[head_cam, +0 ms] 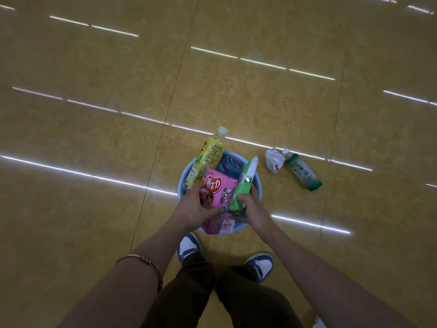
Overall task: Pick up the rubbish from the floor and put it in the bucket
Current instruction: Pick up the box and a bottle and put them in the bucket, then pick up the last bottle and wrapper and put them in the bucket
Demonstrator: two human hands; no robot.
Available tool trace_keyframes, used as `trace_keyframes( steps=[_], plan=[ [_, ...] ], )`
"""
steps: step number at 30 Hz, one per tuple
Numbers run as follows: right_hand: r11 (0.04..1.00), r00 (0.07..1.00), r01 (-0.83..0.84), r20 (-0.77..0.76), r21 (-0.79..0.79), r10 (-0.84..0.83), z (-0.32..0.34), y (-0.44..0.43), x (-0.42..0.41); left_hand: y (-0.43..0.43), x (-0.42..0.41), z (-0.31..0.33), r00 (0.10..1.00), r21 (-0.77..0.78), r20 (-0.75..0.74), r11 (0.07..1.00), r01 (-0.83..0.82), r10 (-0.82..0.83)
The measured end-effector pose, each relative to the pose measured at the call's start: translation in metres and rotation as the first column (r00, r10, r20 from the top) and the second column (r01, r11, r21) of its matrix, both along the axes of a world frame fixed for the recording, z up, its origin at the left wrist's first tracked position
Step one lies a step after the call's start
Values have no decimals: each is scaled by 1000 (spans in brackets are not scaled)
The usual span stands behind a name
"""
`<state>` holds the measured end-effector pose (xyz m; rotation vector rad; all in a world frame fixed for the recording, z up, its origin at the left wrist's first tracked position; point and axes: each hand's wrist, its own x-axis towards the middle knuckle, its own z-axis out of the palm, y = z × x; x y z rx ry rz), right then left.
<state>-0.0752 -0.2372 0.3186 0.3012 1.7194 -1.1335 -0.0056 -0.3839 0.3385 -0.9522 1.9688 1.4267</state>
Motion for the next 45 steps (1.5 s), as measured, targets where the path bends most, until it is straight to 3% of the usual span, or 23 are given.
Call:
trace_keyframes(
  steps=[8, 12, 25, 30, 35, 40, 45],
  plan=[
    [916, 919, -324, -153, 235, 364, -16, -5, 2, 1, -3, -31, 991, -109, 44, 986, 128, -124],
    [847, 876, -435, -73, 306, 477, -28, -7, 1, 3, -4, -47, 973, -170, 86, 959, 226, -214],
    [784, 862, -475, 30, 399, 507, -60, -11, 0, 25, 8, -79, 931, -394, 170, 843, 365, -324],
    [854, 906, -416, 67, 313, 417, -39, -6, -8, 12, 11, -61, 943, -407, 142, 851, 332, -300],
    [870, 949, -315, 108, 379, 297, -7, 5, -27, 5, -2, -32, 963, -385, 55, 884, 266, -266],
    [880, 937, -135, -231, 456, 263, 50, 14, -43, 11, -24, 32, 968, -346, -133, 925, 155, -212],
    [974, 829, 44, -552, 221, 88, 154, 25, -68, 26, -65, 141, 902, -320, -361, 940, 118, -236]
  ],
)
